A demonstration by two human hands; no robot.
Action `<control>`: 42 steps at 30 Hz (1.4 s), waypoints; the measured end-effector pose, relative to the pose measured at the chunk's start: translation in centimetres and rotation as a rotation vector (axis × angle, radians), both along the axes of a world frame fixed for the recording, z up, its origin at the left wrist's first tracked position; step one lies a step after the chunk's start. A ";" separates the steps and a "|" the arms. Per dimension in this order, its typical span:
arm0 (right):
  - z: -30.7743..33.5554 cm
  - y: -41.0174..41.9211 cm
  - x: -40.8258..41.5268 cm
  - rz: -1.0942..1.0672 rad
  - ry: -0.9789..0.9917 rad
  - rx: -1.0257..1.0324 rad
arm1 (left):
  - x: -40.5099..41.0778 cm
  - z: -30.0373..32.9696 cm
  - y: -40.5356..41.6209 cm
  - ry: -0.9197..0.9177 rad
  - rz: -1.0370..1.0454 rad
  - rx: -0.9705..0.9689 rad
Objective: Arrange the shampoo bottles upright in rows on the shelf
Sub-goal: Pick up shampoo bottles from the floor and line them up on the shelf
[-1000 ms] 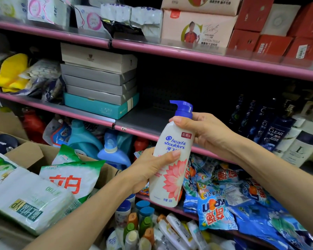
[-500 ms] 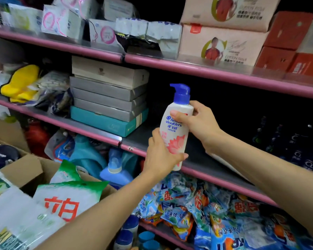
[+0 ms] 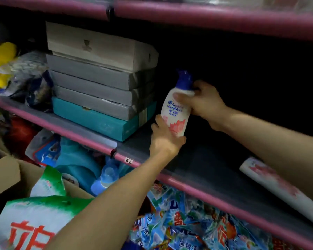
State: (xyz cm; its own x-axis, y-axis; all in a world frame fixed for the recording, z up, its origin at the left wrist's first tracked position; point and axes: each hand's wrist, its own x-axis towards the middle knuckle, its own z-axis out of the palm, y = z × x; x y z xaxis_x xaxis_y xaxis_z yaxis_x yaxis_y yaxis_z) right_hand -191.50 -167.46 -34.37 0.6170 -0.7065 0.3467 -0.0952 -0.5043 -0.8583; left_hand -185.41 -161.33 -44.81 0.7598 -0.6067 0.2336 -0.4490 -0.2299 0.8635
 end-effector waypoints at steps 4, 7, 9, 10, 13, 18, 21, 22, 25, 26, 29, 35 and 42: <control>2.4 -3.0 2.4 -0.071 -0.011 -0.239 | 2.0 -1.2 -2.4 0.016 -0.035 -0.013; 3.0 -4.8 4.0 -0.099 0.067 -0.420 | 3.4 -1.6 -4.3 0.018 -0.005 -0.025; 2.7 -6.2 5.0 -0.136 0.076 -0.447 | 4.4 -1.5 -5.8 0.024 -0.002 -0.018; 2.5 -6.9 5.4 -0.156 0.077 -0.468 | 4.9 -1.4 -6.6 0.026 -0.001 -0.012; 2.0 -8.8 6.7 -0.162 0.075 -0.536 | 6.0 -1.4 -8.8 0.022 0.018 0.014; 1.8 -10.8 8.3 -0.173 0.083 -0.626 | 7.5 -1.6 -10.8 0.005 0.037 0.005; 1.7 -11.4 8.7 -0.191 0.081 -0.669 | 8.0 -1.6 -11.3 0.010 0.027 0.003; 1.6 -11.6 8.9 -0.198 0.079 -0.676 | 8.2 -1.6 -11.5 0.011 0.028 0.004; 1.7 -12.0 9.3 -0.203 0.084 -0.687 | 8.5 -1.5 -11.8 -0.010 0.029 0.013; 1.7 -12.1 9.4 -0.211 0.097 -0.698 | 8.6 -1.5 -11.9 -0.018 0.029 0.018; 1.7 -12.4 9.6 -0.219 0.103 -0.710 | 8.8 -1.5 -12.2 -0.023 0.033 0.019; 1.6 -13.1 9.8 -0.225 0.122 -0.761 | 9.1 -1.6 -12.9 -0.008 0.038 0.014; 1.2 -13.7 10.3 -0.228 0.087 -0.711 | 9.1 -1.8 -13.2 -0.026 0.045 0.000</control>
